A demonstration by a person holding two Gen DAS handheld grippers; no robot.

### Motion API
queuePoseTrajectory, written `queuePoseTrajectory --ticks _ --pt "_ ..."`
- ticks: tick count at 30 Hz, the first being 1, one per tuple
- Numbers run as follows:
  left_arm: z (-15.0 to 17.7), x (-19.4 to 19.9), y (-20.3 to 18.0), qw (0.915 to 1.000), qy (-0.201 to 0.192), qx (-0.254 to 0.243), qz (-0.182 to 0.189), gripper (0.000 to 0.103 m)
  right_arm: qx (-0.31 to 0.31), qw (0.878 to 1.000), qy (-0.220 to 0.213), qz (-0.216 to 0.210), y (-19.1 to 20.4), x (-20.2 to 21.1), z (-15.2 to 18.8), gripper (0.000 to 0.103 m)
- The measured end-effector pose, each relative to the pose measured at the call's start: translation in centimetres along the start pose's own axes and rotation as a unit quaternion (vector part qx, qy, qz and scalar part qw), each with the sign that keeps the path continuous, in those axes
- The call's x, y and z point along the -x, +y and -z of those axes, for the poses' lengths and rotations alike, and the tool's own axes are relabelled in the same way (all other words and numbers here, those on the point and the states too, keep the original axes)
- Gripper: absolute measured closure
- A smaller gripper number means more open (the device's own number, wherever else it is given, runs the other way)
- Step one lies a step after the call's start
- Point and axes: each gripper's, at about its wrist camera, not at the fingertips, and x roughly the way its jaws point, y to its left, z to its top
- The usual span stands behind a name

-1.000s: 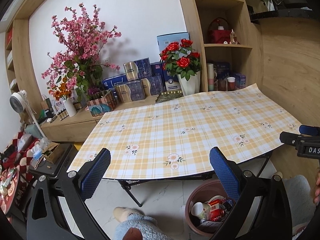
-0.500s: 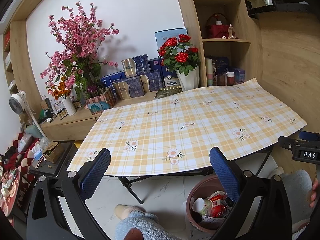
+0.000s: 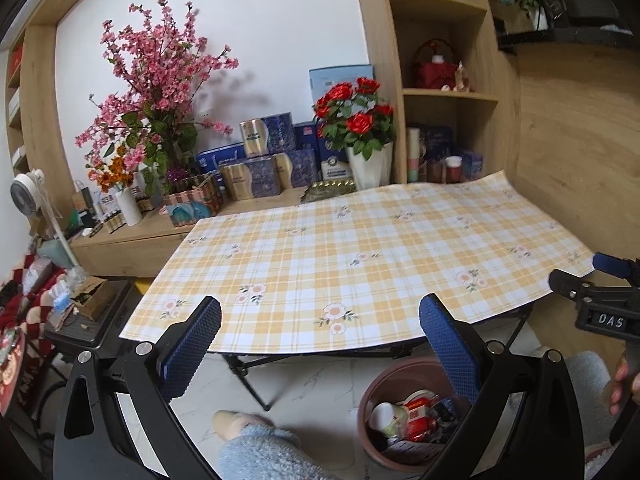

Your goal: Collect trash

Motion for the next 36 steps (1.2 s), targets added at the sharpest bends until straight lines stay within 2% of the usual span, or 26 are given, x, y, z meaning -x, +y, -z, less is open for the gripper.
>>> queuePoseTrajectory --ticks 6,13,36 --pt "-0.1 0.5 -0.6 0.9999 -0.007 -0.004 0.005 0.006 0.042 0.997 -0.057 0.000 1.2 2.3 -0.6 0.006" --pt "-0.4 1.2 -1.3 0.9999 -0.012 -0.011 0.005 0.006 0.062 0.994 -0.094 -0.003 1.6 4.1 -0.6 0.006" --pt "-0.6 1.3 -1.4 0.9999 -0.002 0.004 0.014 0.006 0.043 0.994 -0.098 -0.002 1.3 4.5 -0.5 0.006"
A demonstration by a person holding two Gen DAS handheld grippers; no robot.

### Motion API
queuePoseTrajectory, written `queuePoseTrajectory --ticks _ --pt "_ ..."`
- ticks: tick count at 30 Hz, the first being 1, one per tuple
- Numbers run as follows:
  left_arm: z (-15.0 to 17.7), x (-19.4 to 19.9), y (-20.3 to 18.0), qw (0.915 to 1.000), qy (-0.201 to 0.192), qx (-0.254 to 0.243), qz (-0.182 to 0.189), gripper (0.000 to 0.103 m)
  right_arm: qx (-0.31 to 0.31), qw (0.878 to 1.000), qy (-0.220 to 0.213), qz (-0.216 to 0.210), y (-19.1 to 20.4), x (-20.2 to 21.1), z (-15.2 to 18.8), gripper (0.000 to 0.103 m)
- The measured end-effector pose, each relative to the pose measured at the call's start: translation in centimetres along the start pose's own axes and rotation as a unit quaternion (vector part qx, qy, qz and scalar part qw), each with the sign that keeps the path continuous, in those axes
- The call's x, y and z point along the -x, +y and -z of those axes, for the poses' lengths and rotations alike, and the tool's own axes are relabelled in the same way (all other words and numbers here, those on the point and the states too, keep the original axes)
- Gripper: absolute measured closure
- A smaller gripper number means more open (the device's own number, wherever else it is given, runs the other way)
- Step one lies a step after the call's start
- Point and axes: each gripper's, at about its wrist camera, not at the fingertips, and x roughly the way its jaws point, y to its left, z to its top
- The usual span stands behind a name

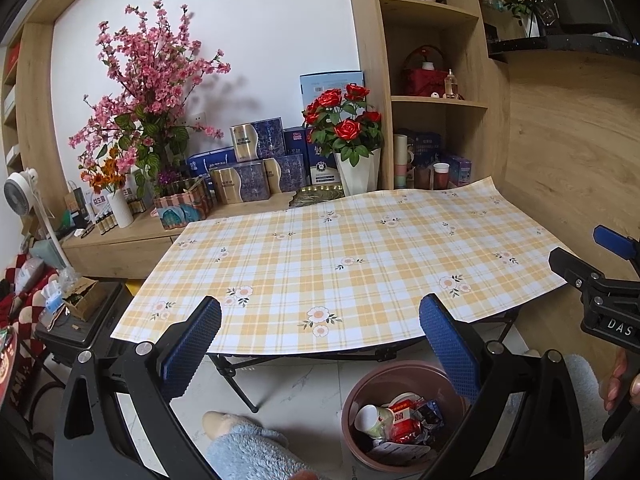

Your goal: Collect trash

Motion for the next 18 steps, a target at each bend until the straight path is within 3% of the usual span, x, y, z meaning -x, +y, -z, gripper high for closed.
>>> queuePoseTrajectory --ticks 18 --pt "-0.5 1.2 0.1 0.9998 -0.016 0.004 0.007 0.006 -0.021 1.000 -0.001 0.007 -1.0 1.0 -0.4 0.006"
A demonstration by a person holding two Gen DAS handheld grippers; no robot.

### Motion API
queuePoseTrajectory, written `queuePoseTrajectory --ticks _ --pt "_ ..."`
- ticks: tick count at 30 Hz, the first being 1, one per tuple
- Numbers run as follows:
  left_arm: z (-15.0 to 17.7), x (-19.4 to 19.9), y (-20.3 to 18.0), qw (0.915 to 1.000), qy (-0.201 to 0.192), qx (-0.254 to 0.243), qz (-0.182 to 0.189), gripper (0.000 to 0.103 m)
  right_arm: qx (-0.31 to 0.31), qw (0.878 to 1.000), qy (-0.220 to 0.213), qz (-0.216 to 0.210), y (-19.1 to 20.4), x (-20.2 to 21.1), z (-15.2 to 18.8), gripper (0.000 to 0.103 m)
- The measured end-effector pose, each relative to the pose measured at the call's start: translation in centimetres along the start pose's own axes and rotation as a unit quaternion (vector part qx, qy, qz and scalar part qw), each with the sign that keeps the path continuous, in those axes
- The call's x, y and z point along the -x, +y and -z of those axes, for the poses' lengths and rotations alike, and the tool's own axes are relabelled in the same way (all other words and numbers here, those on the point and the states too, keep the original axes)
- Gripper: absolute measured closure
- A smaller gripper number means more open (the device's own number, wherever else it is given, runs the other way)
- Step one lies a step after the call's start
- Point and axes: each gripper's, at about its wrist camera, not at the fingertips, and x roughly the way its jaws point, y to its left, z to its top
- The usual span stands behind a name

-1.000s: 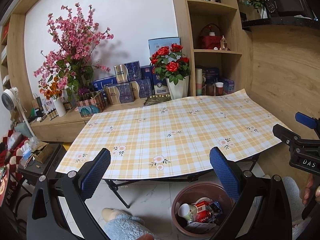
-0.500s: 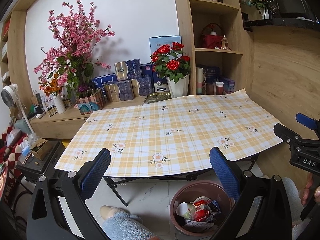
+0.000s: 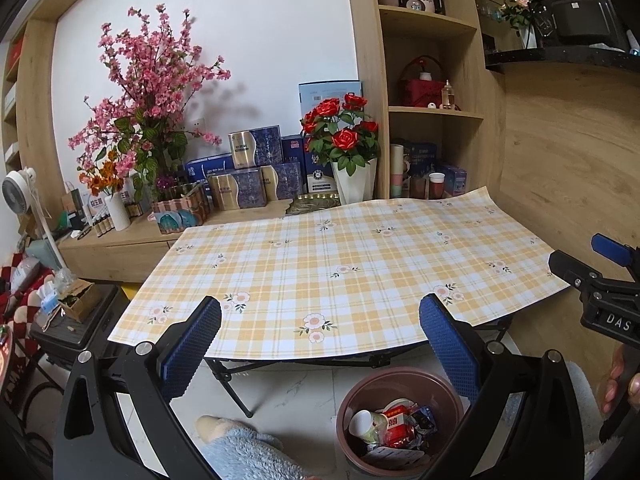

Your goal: Collect trash

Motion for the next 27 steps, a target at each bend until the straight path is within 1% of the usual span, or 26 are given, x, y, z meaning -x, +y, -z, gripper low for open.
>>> queuePoseTrajectory --ticks 27 --pt "0.11 0.36 -0.56 0.9999 -0.001 -0.010 0.001 0.006 -0.004 1.000 0.003 -0.003 -0.25 -0.27 0.47 0.006"
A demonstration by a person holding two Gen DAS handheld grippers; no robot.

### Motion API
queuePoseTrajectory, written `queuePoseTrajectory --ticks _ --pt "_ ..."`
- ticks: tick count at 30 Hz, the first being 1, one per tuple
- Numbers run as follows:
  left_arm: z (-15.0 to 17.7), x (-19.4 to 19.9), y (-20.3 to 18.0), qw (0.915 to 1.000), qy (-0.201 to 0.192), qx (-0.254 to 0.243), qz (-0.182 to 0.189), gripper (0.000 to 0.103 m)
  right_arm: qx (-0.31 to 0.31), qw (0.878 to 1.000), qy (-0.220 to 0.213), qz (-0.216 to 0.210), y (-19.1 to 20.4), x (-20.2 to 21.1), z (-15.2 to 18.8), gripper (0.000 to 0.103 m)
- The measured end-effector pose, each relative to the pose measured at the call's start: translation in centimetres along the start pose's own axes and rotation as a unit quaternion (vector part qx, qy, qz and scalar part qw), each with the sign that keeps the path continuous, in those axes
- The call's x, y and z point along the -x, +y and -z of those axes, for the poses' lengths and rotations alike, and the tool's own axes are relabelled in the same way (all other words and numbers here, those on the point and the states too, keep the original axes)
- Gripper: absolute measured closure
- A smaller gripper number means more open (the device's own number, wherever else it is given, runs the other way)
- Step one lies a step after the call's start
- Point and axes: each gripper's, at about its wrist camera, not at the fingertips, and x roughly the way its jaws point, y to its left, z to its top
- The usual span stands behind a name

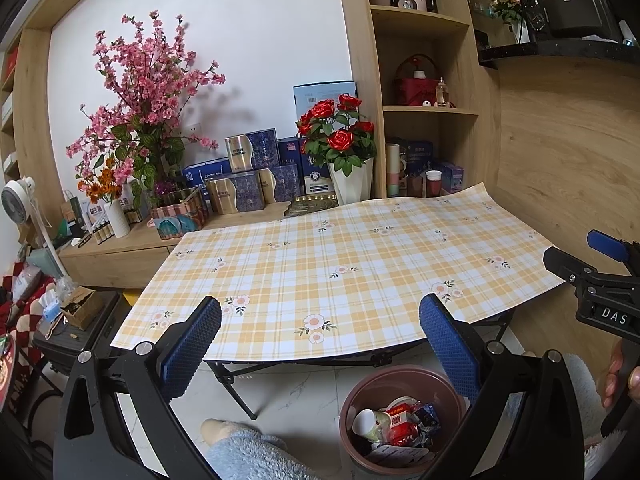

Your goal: Collect trash

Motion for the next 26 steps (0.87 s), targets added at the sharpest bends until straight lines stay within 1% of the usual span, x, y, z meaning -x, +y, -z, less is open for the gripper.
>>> queuePoseTrajectory --ticks 5,11,13,14,18,23,26 --pt "0.0 0.0 0.0 1.0000 -0.001 0.001 -0.001 0.006 0.002 1.000 0.000 -0.002 0.3 0.1 0.1 0.006" --pt "-0.2 0.1 0.8 0.9996 -0.002 0.019 -0.021 0.006 0.001 1.000 -0.001 0.000 0.2 0.1 0.0 0.006" --pt "-0.3 0.2 0.9 0.9995 -0.006 0.021 -0.021 0.006 0.000 1.000 -0.003 0.000 0.1 0.2 -0.1 0.006" --pt "-0.3 0.3 0.9 0.9993 -0.013 0.021 -0.030 0.006 -0.001 1.000 -0.004 0.000 0.1 0.3 -0.2 0.006" --pt "-0.6 0.6 0.7 0.9993 -0.019 0.012 -0.030 0.006 -0.004 1.000 -0.004 0.001 -0.1 0.5 -0.3 0.006" --pt "-0.6 1.0 0.2 0.9987 -0.026 -0.001 -0.043 0.006 0.001 1.000 -0.010 0.003 -0.2 0.9 -0.4 0.006" --pt "-0.5 1.1 -0.1 0.9989 -0.028 -0.008 -0.037 0.006 0.003 1.000 -0.011 0.003 -0.2 0.9 -0.4 0.006"
